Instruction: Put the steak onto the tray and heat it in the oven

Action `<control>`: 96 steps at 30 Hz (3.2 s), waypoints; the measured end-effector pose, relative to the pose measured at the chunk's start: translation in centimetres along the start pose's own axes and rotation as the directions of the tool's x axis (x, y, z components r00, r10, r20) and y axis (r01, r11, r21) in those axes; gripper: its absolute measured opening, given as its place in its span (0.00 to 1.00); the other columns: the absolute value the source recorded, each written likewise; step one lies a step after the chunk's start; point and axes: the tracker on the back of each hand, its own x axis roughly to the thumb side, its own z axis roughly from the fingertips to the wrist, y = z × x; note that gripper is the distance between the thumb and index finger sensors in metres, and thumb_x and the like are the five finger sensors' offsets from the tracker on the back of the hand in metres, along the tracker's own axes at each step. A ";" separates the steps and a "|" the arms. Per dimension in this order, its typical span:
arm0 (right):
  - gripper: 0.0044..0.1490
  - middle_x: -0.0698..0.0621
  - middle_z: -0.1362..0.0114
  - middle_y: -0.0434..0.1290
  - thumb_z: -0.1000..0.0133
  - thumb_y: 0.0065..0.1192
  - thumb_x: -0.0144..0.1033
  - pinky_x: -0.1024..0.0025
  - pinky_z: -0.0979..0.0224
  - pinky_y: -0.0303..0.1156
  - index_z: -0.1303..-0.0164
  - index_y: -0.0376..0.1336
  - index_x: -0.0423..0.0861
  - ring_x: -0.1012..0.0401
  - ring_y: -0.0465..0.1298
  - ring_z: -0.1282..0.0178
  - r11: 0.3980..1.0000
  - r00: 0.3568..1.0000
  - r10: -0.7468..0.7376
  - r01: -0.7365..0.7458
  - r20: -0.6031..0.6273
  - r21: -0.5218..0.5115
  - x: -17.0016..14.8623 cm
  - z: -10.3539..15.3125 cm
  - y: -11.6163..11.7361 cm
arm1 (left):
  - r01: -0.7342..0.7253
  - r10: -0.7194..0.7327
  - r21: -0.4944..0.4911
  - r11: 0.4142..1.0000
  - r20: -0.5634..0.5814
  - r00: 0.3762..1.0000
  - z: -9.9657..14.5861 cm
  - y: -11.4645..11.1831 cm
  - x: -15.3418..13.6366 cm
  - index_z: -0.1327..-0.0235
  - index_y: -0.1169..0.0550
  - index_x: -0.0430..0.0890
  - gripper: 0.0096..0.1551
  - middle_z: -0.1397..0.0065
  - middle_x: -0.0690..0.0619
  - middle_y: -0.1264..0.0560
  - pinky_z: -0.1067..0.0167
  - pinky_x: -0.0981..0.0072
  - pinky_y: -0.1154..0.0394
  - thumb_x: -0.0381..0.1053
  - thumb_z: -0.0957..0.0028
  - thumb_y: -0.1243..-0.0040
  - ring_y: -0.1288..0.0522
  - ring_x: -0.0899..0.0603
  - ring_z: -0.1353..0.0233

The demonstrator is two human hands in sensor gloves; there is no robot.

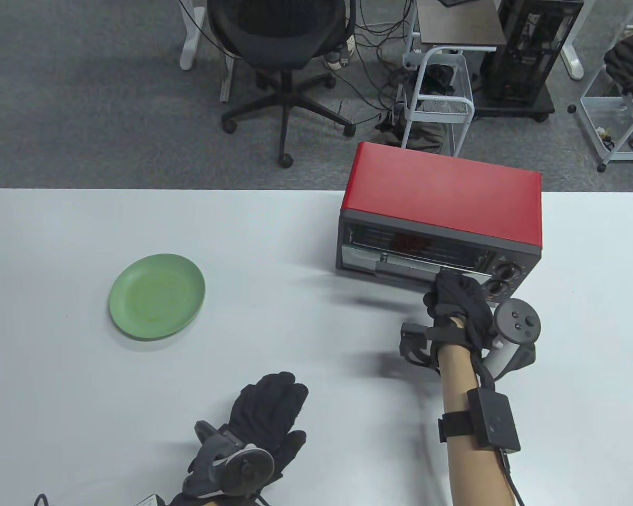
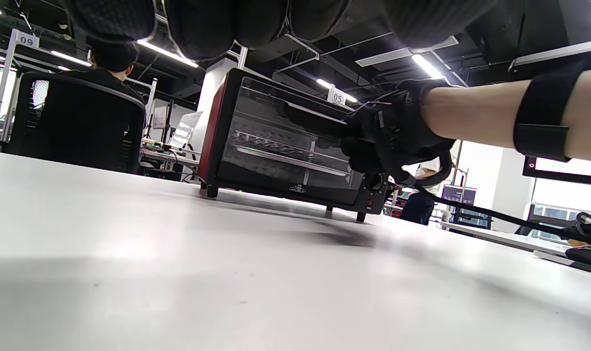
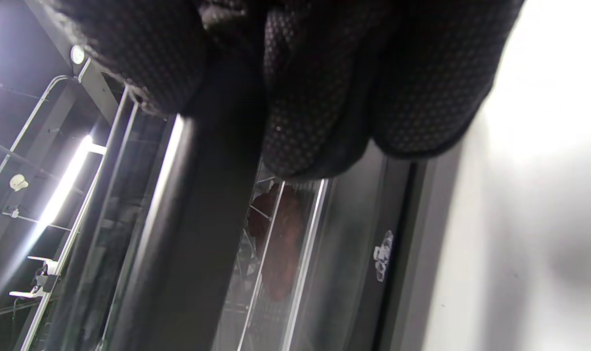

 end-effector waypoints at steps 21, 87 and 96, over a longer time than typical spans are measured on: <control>0.29 0.49 0.42 0.80 0.45 0.66 0.51 0.59 0.47 0.86 0.38 0.66 0.48 0.61 0.86 0.59 1.000 1.000 0.020 -0.020 0.016 -0.015 1.5 -1.8 0.7 | -0.002 0.002 0.004 1.000 -0.002 1.000 0.1 0.0 0.0 0.18 0.41 0.46 0.45 0.15 0.37 0.43 0.32 0.24 0.38 0.62 0.47 0.47 0.39 0.26 0.20; 0.09 0.57 0.53 0.85 0.40 0.66 0.50 0.55 0.54 0.86 0.59 0.76 0.60 0.60 0.88 0.63 0.681 0.696 0.690 -0.533 0.197 -0.502 1.8 -3.4 -5.8 | -0.002 0.001 -0.025 1.000 -0.007 1.000 -0.2 -0.2 0.0 0.19 0.38 0.46 0.43 0.16 0.38 0.41 0.32 0.24 0.37 0.61 0.48 0.47 0.39 0.26 0.20; 0.07 0.58 0.50 0.83 0.38 0.64 0.46 0.57 0.54 0.87 0.58 0.75 0.62 0.61 0.87 0.64 0.830 0.863 0.483 -0.397 0.149 -0.392 1.1 -4.0 -5.9 | 0.004 -0.004 -0.030 1.000 0.002 1.000 -0.3 -0.2 0.0 0.19 0.38 0.46 0.43 0.16 0.38 0.41 0.32 0.24 0.37 0.61 0.47 0.47 0.38 0.26 0.20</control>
